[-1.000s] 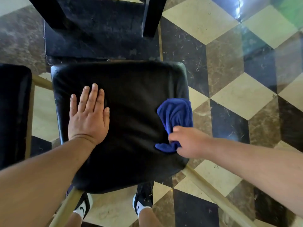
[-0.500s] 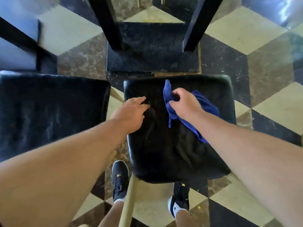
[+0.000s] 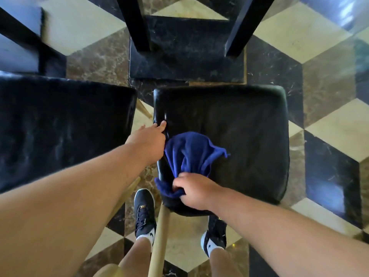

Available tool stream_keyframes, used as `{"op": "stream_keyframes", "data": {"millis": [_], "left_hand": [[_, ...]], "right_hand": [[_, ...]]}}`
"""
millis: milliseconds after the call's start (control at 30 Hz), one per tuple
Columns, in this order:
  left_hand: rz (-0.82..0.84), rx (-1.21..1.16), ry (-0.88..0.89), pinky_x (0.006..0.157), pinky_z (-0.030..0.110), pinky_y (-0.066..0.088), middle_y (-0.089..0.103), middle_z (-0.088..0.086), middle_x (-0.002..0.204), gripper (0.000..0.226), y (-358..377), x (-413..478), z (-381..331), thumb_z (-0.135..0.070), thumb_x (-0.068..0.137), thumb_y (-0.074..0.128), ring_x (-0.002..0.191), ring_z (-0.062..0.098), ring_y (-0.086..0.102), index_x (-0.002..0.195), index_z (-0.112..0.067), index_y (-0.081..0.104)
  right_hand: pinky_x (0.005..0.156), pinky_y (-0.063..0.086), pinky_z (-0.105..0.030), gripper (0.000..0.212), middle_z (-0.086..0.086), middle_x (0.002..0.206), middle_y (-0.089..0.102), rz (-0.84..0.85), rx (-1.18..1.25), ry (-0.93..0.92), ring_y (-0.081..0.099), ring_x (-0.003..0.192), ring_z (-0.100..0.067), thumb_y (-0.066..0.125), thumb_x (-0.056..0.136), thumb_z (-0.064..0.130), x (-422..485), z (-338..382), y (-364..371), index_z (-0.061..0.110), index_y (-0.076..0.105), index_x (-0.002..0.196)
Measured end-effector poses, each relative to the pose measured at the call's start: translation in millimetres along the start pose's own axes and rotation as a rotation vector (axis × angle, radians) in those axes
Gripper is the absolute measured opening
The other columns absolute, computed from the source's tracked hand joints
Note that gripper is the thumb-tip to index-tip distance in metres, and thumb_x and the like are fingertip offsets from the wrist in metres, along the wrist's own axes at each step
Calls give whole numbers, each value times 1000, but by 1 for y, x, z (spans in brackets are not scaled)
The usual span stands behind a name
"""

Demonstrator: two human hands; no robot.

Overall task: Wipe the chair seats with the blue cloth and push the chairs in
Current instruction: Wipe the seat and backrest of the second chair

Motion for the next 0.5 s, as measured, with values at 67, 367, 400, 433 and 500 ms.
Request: {"op": "stream_keyframes", "data": {"millis": [67,367,400,433,500], "left_hand": [[3,34,-53,124,46,23,-4,4,176,54,2,2,-4,-17,101,47,158,28,17,155,-15,47],[112,85,-155,122,51,33,-10,8,175,75,10,7,-11,-15,94,51,156,38,19,164,-11,26],[108,82,-153,122,51,32,-10,8,175,74,10,7,-11,-15,94,51,157,37,19,164,-11,26],[101,70,-148,122,50,32,-9,8,175,73,10,7,-10,-14,94,51,157,37,18,164,-11,28],[81,23,-137,123,50,31,-8,7,175,70,10,6,-10,-13,94,50,157,36,18,162,-11,32]], "right_hand": [[78,47,-39,29,-3,104,62,157,-87,4,60,94,-29,60,82,3,-19,-11,19,17,72,104],[59,45,-34,15,-7,72,65,478,-414,383,54,61,-26,60,80,7,-118,-158,-36,13,74,81],[58,45,-30,15,-1,68,64,470,-430,418,54,58,-21,62,81,7,-122,-172,-50,16,73,79],[53,42,-25,16,3,64,60,436,-435,453,52,55,-15,63,82,8,-123,-184,-65,21,71,77],[45,32,-16,20,7,59,52,217,-386,516,52,57,-14,67,80,6,-118,-204,-109,22,66,68]]}}
Point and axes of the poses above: each hand's wrist, its own x-axis towards the middle knuckle, its own y-axis out of the palm, z = x × y, the point moved 10 cm from there along x, towards the middle knuckle
